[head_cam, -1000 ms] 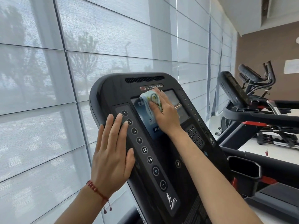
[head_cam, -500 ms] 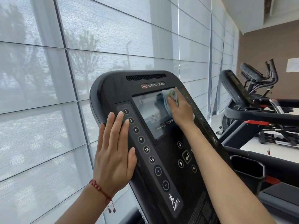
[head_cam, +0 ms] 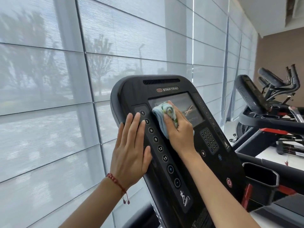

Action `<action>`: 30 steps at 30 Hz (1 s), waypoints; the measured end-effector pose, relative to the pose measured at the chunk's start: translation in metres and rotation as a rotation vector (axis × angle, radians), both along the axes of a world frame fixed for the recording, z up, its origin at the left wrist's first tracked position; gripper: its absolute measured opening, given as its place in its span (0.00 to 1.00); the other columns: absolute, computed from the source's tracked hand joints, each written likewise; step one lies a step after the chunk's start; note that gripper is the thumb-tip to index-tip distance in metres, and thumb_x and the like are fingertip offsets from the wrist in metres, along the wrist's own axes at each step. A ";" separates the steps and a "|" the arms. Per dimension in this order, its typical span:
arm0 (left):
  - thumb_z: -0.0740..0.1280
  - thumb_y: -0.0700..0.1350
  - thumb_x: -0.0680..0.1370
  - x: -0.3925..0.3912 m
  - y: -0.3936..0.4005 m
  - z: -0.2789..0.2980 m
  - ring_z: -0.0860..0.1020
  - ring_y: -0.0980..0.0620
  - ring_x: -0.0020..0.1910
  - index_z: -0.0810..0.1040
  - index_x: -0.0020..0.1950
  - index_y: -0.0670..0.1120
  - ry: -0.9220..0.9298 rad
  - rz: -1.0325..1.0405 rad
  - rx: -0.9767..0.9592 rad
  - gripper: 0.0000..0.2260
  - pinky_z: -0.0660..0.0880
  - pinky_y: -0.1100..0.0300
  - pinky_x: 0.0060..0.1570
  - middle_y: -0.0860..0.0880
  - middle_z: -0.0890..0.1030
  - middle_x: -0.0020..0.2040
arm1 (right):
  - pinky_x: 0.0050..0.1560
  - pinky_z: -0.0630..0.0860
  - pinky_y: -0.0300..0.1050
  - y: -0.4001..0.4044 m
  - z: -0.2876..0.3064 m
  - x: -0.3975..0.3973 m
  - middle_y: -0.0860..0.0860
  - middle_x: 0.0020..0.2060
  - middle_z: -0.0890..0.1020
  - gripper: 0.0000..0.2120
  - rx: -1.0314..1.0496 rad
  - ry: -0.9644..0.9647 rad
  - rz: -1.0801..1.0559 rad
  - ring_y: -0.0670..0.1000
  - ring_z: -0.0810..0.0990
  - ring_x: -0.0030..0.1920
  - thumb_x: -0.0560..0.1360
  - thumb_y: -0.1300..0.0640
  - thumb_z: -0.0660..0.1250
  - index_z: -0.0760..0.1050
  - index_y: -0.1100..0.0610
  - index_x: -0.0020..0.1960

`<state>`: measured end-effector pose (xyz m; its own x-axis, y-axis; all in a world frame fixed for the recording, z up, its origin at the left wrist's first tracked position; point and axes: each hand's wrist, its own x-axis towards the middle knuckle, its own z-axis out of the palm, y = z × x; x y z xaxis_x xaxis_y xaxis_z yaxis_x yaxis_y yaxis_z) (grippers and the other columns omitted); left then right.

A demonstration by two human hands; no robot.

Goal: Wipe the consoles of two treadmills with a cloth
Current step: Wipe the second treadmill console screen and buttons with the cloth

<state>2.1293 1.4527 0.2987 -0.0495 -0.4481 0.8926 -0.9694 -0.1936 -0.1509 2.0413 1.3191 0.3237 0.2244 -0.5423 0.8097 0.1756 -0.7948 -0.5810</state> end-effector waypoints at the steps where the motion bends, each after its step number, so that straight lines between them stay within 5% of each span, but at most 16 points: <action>1: 0.54 0.46 0.77 0.001 0.002 0.001 0.54 0.40 0.74 0.62 0.71 0.34 0.000 -0.002 0.010 0.25 0.59 0.40 0.68 0.38 0.60 0.73 | 0.62 0.71 0.38 0.002 0.004 0.000 0.51 0.61 0.79 0.21 0.044 -0.039 0.008 0.47 0.76 0.61 0.76 0.47 0.60 0.74 0.56 0.64; 7: 0.57 0.50 0.78 0.008 0.021 0.002 0.56 0.42 0.74 0.62 0.72 0.38 0.023 0.003 -0.027 0.25 0.62 0.42 0.67 0.39 0.60 0.73 | 0.65 0.70 0.41 0.024 0.044 0.014 0.53 0.64 0.76 0.20 -0.102 -0.143 0.145 0.47 0.74 0.65 0.78 0.51 0.60 0.70 0.57 0.67; 13: 0.54 0.53 0.80 0.020 0.044 -0.009 0.59 0.42 0.73 0.63 0.71 0.40 -0.006 0.060 0.019 0.24 0.61 0.44 0.67 0.40 0.63 0.72 | 0.70 0.65 0.55 0.031 0.064 0.049 0.47 0.71 0.68 0.22 -0.396 0.126 0.058 0.50 0.64 0.72 0.78 0.50 0.59 0.65 0.52 0.71; 19: 0.55 0.51 0.79 0.019 0.046 -0.019 0.60 0.44 0.73 0.63 0.72 0.41 -0.059 0.063 0.068 0.24 0.60 0.45 0.69 0.41 0.63 0.73 | 0.70 0.63 0.51 0.007 0.104 0.060 0.47 0.72 0.67 0.22 -0.255 0.216 0.049 0.48 0.65 0.71 0.79 0.48 0.58 0.64 0.52 0.71; 30: 0.56 0.51 0.79 0.022 0.052 -0.018 0.61 0.42 0.72 0.66 0.70 0.38 -0.047 0.056 0.068 0.24 0.60 0.45 0.68 0.40 0.65 0.72 | 0.66 0.70 0.53 0.041 -0.025 -0.010 0.47 0.69 0.70 0.23 -0.417 0.119 0.038 0.49 0.68 0.70 0.79 0.44 0.54 0.70 0.55 0.68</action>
